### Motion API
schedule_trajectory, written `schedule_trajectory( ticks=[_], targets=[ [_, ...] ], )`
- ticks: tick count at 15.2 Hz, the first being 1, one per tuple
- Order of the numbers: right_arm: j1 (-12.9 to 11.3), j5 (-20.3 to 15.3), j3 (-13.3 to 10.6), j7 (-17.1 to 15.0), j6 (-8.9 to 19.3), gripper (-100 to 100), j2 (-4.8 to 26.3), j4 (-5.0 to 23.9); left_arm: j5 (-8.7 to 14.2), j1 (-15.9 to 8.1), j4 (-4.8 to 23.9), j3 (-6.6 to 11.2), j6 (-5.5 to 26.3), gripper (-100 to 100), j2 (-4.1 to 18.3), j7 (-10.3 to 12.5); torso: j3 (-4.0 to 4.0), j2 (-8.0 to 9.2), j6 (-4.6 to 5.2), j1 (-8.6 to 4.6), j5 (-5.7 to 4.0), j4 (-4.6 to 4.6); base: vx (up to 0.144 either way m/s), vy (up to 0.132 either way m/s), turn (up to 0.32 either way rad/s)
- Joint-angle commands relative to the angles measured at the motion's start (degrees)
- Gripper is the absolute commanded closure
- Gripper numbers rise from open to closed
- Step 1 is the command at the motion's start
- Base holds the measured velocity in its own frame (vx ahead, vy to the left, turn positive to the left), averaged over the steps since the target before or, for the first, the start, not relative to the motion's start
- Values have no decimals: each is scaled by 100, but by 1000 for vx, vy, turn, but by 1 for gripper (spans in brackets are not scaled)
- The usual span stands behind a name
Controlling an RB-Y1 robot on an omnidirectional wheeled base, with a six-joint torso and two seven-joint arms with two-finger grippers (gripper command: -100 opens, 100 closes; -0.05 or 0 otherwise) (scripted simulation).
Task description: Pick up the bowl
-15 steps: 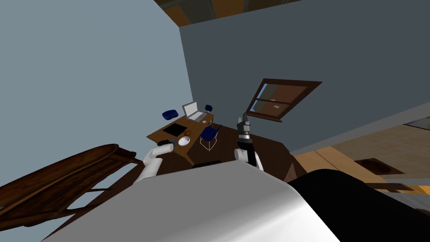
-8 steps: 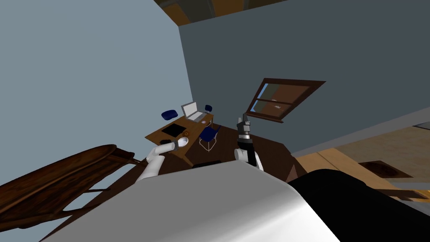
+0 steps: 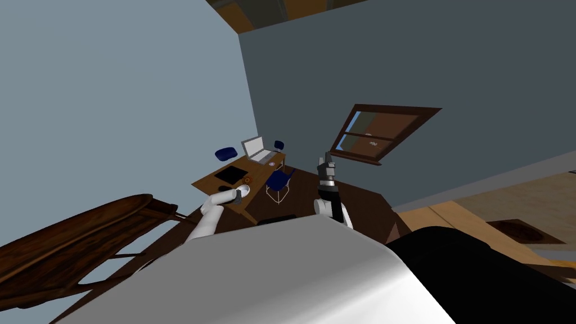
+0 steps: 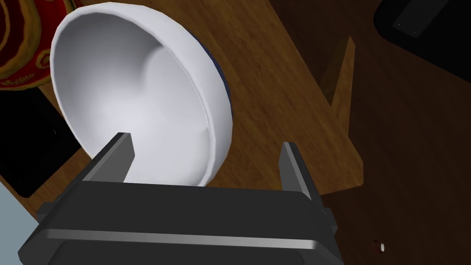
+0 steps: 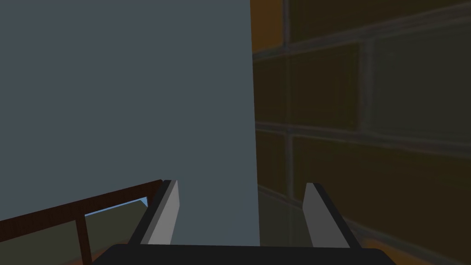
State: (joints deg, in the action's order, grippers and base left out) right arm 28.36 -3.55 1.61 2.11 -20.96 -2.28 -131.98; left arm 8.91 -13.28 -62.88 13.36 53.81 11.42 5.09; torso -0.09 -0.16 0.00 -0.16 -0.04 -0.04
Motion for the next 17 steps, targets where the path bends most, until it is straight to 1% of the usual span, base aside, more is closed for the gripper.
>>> schedule_trajectory(
  ticks=[1,2,3,5,6,7,8,9,13,14,16,17],
  targets=[
    [0,0,0,0,0,0,0,0,31,-100,157,26,165,-100,-11,10,0,0,0,0,0,0,25,-47,16],
    [0,0,0,0,0,0,0,0,11,-39,58,10,77,-100,-9,7,0,0,0,-1,0,0,16,-31,8],
    [0,0,0,0,0,0,0,0,5,-30,241,-10,-99,-100,-48,8,2,3,0,2,0,1,32,3,4],
    [0,0,1,0,0,0,1,0,1,-21,325,-21,-201,-100,-67,7,-2,-4,-1,22,4,-1,49,28,2],
    [0,0,1,0,0,0,1,0,-4,-12,408,-33,-303,-100,-86,6,-3,-5,-1,27,6,-1,43,26,-1],
    [0,0,1,0,0,0,1,0,-6,-7,450,-38,-354,-100,-95,5,-3,-5,-1,29,6,-1,46,27,2],
    [0,0,1,0,0,0,1,0,-7,-11,367,-31,-249,-100,-84,9,-4,-6,-1,30,6,-1,29,17,-1],
    [0,0,1,0,0,0,1,0,-9,-12,384,-33,-277,100,-87,11,-2,-3,-1,28,6,-1,10,6,-1],
    [0,0,0,0,0,0,0,0,-11,0,393,-38,-265,100,-91,6,5,3,1,25,5,8,-2,0,2],
    [0,0,0,0,0,0,0,0,5,-30,241,-10,-99,100,-48,8,6,3,1,26,5,9,-29,-24,-8],
    [-1,0,0,0,0,0,0,0,14,-48,75,13,104,100,-11,9,16,20,0,15,0,16,-63,-35,-4],
    [-1,0,0,0,0,0,0,0,18,12,94,-1,1,100,-34,-3,21,29,0,10,-1,17,-41,-23,2]
  ],
)
